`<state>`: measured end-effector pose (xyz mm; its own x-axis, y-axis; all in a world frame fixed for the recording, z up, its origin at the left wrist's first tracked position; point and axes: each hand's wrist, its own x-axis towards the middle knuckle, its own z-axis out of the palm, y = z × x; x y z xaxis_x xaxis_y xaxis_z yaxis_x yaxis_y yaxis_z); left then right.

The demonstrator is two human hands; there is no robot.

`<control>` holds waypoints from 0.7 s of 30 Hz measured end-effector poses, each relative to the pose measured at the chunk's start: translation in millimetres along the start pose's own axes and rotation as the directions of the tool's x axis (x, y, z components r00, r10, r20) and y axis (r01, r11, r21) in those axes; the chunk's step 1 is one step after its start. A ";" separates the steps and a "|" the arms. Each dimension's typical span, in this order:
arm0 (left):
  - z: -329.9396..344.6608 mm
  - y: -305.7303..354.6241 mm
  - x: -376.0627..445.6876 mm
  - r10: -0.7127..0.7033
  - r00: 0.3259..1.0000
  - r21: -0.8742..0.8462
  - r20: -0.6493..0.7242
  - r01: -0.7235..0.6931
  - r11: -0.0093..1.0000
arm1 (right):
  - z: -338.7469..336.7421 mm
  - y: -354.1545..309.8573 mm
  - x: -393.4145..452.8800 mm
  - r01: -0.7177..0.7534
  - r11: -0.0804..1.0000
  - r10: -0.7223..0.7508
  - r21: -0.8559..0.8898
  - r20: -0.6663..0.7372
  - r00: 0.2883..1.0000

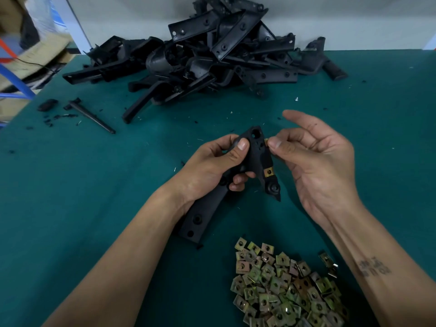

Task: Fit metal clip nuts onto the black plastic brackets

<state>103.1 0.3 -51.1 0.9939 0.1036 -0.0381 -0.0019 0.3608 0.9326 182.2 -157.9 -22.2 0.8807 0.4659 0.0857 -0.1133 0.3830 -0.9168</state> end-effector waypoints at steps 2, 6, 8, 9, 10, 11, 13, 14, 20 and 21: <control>1.3 1.3 -0.7 0.002 1.000 0.015 0.003 -0.002 1.000 | -0.8 -0.9 0.0 0.043 0.998 -0.041 -0.049 0.038 0.998; 2.9 2.2 -1.8 -0.001 1.000 0.020 0.017 0.000 1.000 | -0.3 -2.9 -0.7 0.026 0.999 -0.024 -0.038 0.034 0.999; 2.5 1.6 -1.8 -0.007 1.000 0.015 0.020 0.007 1.000 | 1.3 -4.0 -2.6 -0.075 0.993 0.074 0.087 0.010 0.997; 2.4 1.1 -1.9 -0.007 1.000 0.011 0.021 0.007 1.000 | 2.2 -4.2 -3.6 -0.129 0.981 0.130 0.146 0.005 0.991; 2.5 0.7 -2.0 -0.006 1.000 0.007 0.020 0.006 1.000 | 2.8 -4.1 -4.2 -0.175 0.967 0.179 0.184 -0.005 0.984; 2.8 0.2 -2.1 -0.001 1.000 0.002 0.018 0.001 1.000 | 3.0 -3.9 -4.9 -0.209 0.957 0.216 0.201 -0.015 0.976; 3.6 0.1 -2.2 0.018 1.000 -0.006 0.017 -0.017 1.000 | 3.6 -2.7 -6.2 -0.234 0.954 0.244 0.186 -0.028 0.969; 3.8 0.3 -1.9 0.027 0.999 -0.006 0.018 -0.027 1.000 | 3.7 -1.4 -6.7 -0.217 0.964 0.226 0.154 -0.046 0.973; 3.2 0.6 -0.5 0.049 0.999 0.007 -0.014 -0.049 0.999 | 6.1 5.2 -17.5 0.243 0.895 -0.253 -0.374 0.023 0.967; 3.1 0.5 -0.6 0.051 0.998 0.003 -0.021 -0.051 0.999 | 6.2 5.8 -20.1 0.289 0.861 -0.281 -0.418 0.081 0.956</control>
<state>102.9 -2.5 -49.6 0.9899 0.1417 0.0023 -0.0525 0.3520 0.9345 161.0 -160.1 -26.9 0.8370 0.4019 0.3713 0.3490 0.1306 -0.9280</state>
